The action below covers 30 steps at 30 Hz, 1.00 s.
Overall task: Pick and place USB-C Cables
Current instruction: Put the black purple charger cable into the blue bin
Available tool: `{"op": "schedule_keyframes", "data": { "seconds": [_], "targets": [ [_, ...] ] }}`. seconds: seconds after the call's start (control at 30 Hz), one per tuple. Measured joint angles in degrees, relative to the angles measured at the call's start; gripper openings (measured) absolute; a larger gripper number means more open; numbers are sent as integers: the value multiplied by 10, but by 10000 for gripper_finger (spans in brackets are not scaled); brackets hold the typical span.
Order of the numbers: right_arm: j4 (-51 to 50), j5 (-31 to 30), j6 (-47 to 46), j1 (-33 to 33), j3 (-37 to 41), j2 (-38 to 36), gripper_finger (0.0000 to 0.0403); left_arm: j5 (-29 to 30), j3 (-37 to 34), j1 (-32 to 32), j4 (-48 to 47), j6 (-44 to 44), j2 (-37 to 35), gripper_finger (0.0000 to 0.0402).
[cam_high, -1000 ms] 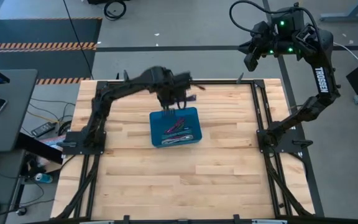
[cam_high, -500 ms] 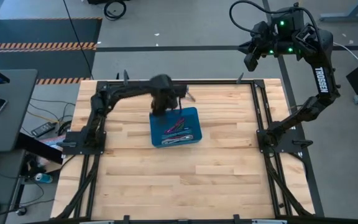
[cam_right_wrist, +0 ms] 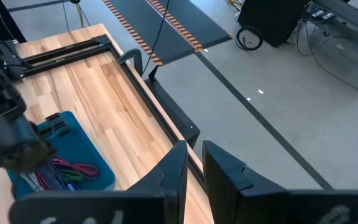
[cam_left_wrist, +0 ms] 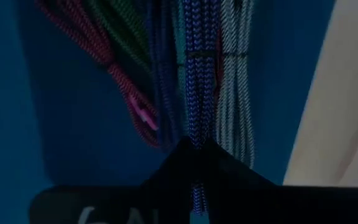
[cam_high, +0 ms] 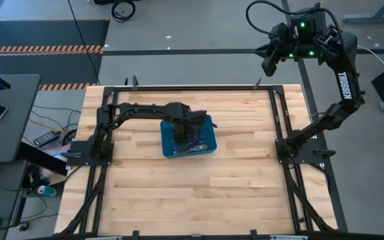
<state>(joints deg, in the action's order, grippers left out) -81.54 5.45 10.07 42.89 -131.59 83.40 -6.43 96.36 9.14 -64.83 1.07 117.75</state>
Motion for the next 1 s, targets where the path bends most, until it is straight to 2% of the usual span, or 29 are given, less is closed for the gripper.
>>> {"op": "schedule_keyframes", "data": {
  "seconds": [0.37,0.67,0.8,1.0],
  "targets": [
    [0,0,0,0,0,0,55,7,-4,-47,27,58,0,17],
    [-1,1,0,0,0,0,55,44,-76,-28,64,71,0,17],
    [-7,1,0,0,0,0,55,55,-67,-6,64,69,-2,17],
    [-8,2,1,0,0,0,55,58,-12,8,65,43,-18,17]
  ]
}}
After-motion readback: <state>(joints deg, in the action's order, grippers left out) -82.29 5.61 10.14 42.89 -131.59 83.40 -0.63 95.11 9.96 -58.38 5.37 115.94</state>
